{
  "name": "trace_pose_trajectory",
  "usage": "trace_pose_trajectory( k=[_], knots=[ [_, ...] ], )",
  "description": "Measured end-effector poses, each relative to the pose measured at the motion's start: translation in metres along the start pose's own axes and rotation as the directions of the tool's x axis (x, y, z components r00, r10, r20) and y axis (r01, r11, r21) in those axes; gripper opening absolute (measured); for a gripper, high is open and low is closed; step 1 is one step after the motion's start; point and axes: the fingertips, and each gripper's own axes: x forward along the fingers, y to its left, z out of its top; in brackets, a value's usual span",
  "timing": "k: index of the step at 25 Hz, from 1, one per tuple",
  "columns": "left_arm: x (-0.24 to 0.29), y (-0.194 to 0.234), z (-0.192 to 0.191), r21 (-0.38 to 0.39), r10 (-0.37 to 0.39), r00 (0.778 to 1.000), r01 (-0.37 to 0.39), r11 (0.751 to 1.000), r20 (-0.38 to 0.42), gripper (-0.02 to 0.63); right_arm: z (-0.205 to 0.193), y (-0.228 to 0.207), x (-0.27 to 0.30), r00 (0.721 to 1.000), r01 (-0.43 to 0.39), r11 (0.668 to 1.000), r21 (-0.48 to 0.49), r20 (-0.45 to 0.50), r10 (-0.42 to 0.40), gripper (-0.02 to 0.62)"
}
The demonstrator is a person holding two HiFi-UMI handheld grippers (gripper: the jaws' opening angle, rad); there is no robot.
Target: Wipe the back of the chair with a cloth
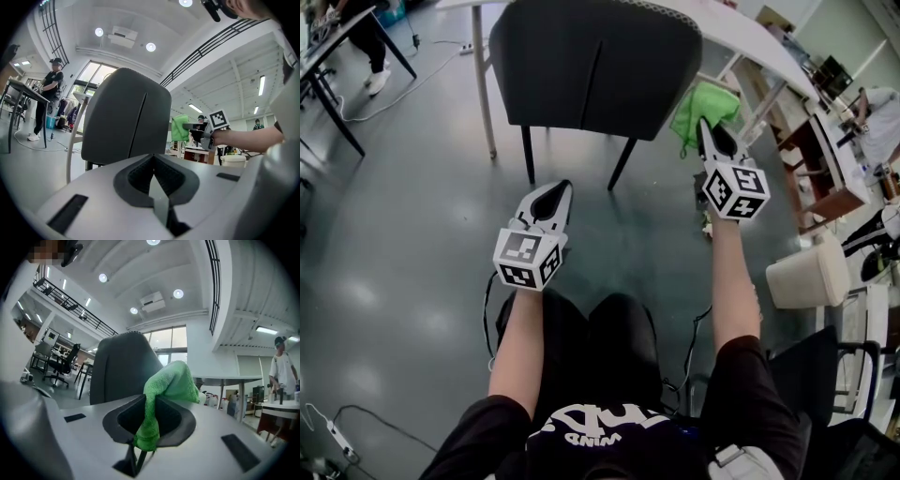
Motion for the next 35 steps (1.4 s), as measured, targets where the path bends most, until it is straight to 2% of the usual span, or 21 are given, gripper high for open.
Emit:
trace_pose_trajectory(
  k=[7, 14, 19, 26, 31, 35],
  knots=[
    [-0.015, 0.019, 0.006, 0.023, 0.048, 0.999, -0.049, 0.999, 0.019, -0.002, 0.004, 0.066, 0.040, 0.992, -0.124, 0.992, -0.019, 0.004, 0.124, 0.048],
    [-0.027, 0.036, 0.011, 0.018, 0.091, 0.995, -0.091, 0.996, 0.033, -0.002, 0.008, 0.129, 0.069, 0.972, -0.235, 0.972, -0.025, 0.005, 0.235, 0.048],
    [-0.031, 0.043, 0.010, 0.022, 0.100, 0.994, -0.101, 0.995, 0.031, -0.002, 0.011, 0.184, 0.089, 0.942, -0.335, 0.941, -0.042, 0.000, 0.335, 0.048],
    [-0.029, 0.052, 0.007, 0.010, 0.118, 0.993, -0.118, 0.993, 0.024, -0.002, 0.012, 0.253, 0.115, 0.885, -0.466, 0.884, -0.039, -0.003, 0.466, 0.048],
    [-0.027, 0.052, 0.007, 0.014, 0.117, 0.993, -0.117, 0.993, 0.020, -0.002, 0.013, 0.278, 0.116, 0.856, -0.517, 0.855, -0.039, -0.002, 0.518, 0.048],
    [-0.024, 0.052, 0.008, 0.001, 0.111, 0.994, -0.111, 0.994, 0.022, -0.002, 0.011, 0.263, 0.109, 0.866, -0.499, 0.865, -0.048, -0.005, 0.500, 0.048]
  ],
)
